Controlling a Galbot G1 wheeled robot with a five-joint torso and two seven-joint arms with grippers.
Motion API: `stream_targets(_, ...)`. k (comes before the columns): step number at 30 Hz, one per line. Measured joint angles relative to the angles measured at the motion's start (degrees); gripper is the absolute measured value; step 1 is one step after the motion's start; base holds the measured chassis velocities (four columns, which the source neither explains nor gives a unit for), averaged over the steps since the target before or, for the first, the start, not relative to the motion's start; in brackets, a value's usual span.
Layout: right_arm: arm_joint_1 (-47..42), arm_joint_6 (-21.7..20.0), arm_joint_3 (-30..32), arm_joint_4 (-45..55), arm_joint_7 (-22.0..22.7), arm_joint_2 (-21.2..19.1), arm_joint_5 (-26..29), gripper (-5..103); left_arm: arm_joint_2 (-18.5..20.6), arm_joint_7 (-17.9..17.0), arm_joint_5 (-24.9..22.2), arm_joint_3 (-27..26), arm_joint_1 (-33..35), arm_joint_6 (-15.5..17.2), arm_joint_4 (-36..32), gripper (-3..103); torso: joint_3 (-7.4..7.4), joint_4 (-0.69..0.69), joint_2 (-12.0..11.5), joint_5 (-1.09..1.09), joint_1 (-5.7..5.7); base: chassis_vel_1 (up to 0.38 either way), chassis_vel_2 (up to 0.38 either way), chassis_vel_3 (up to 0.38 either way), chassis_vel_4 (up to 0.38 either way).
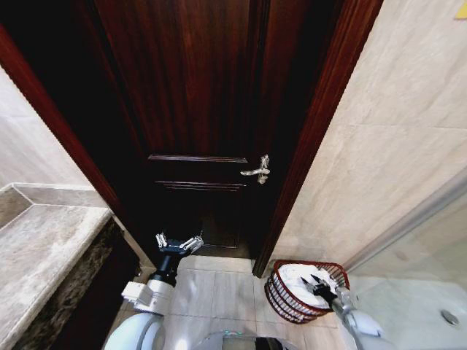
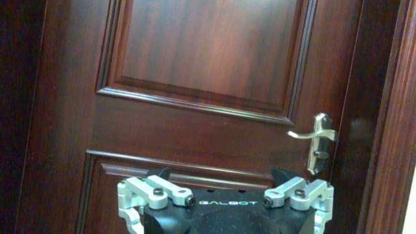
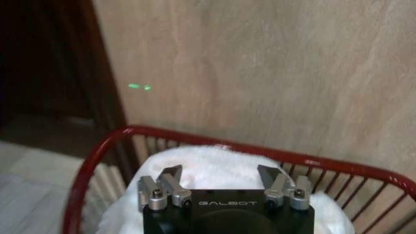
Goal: Discard the used towel into the hamper.
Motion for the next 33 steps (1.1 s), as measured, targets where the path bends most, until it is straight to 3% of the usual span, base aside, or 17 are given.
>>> stream_targets(3,5.4,-1.3,-1.0,-5.0,5.6,3.2,-0.7,92,0.0,0.0,0.0,0.0,0.0,0.0,0.0,100,0.0,0.01,0.0,-0.05,0.0,0.0,0.0,0.0,0.0)
stream_targets(4,5.4,-1.3,-1.0,-5.0,5.6,3.2,-0.7,92,0.0,0.0,0.0,0.0,0.0,0.0,0.0,100,0.0,0.01,0.0,-0.05,0.0,0.0,0.0,0.0,0.0)
stream_targets(5,7.0,-1.3,-1.0,-7.0,6.8,4.3,-1.8,92,0.0,0.0,0.0,0.0,0.0,0.0,0.0,100,0.0,0.02,0.0,-0.01,0.0,0.0,0.0,0.0,0.0)
stream_targets(6,10.0,-1.4,-0.4,-11.9,8.6,6.4,-5.1,99,0.0,0.0,0.0,0.0,0.0,0.0,0.0,100,0.0,0.03,0.0,0.05,0.0,0.0,0.0,0.0,0.0)
stream_targets(12,14.8,-4.1,0.8,-21.5,12.4,9.4,-8.9,100,0.0,0.0,0.0,0.0,0.0,0.0,0.0,100,0.0,0.01,0.0,-0.03,0.0,0.0,0.0,0.0,0.0)
stream_targets(14,16.3,-6.2,1.3,-24.1,12.5,10.1,-7.8,100,0.0,0.0,0.0,0.0,0.0,0.0,0.0,100,0.0,-0.04,0.0,-0.05,0.0,0.0,0.0,0.0,0.0)
stream_targets(19,19.5,-7.3,2.1,-28.6,12.5,10.3,-2.9,100,0.0,0.0,0.0,0.0,0.0,0.0,0.0,100,0.0,0.0,0.0,-0.01,0.0,0.0,0.0,0.0,0.0)
stream_targets(25,17.3,-7.2,2.4,-22.5,11.8,9.2,1.7,100,0.0,0.0,0.0,0.0,0.0,0.0,0.0,100,0.02,0.0,0.0,0.03,0.0,0.0,0.0,0.0,0.0)
stream_targets(28,12.8,-0.8,3.9,-14.6,9.7,7.8,-4.1,100,0.0,0.0,0.0,0.0,0.0,0.0,0.0,100,0.01,0.01,0.0,-0.01,0.0,0.0,0.0,0.0,0.0)
stream_targets(30,11.4,-0.1,4.4,-12.3,9.7,7.6,-5.2,100,0.0,0.0,0.0,0.0,0.0,0.0,0.0,100,0.02,-0.06,0.0,0.05,0.0,0.0,0.0,0.0,0.0)
stream_targets(31,8.7,0.3,5.1,-7.5,9.8,7.3,-5.4,100,0.0,0.0,0.0,0.0,0.0,0.0,0.0,100,0.0,0.03,0.0,-0.05,0.0,0.0,0.0,0.0,0.0)
stream_targets(32,6.4,0.2,5.6,-4.0,9.9,7.3,-4.9,100,0.0,0.0,0.0,0.0,0.0,0.0,0.0,100,-0.01,0.03,0.0,-0.09,-0.01,0.0,0.0,0.0,0.0)
stream_targets(33,2.3,0.0,6.5,1.5,10.1,7.7,-4.0,100,0.0,0.0,0.0,0.0,0.0,0.0,0.0,100,0.0,0.0,0.0,0.02,-0.01,0.0,0.0,0.0,0.0)
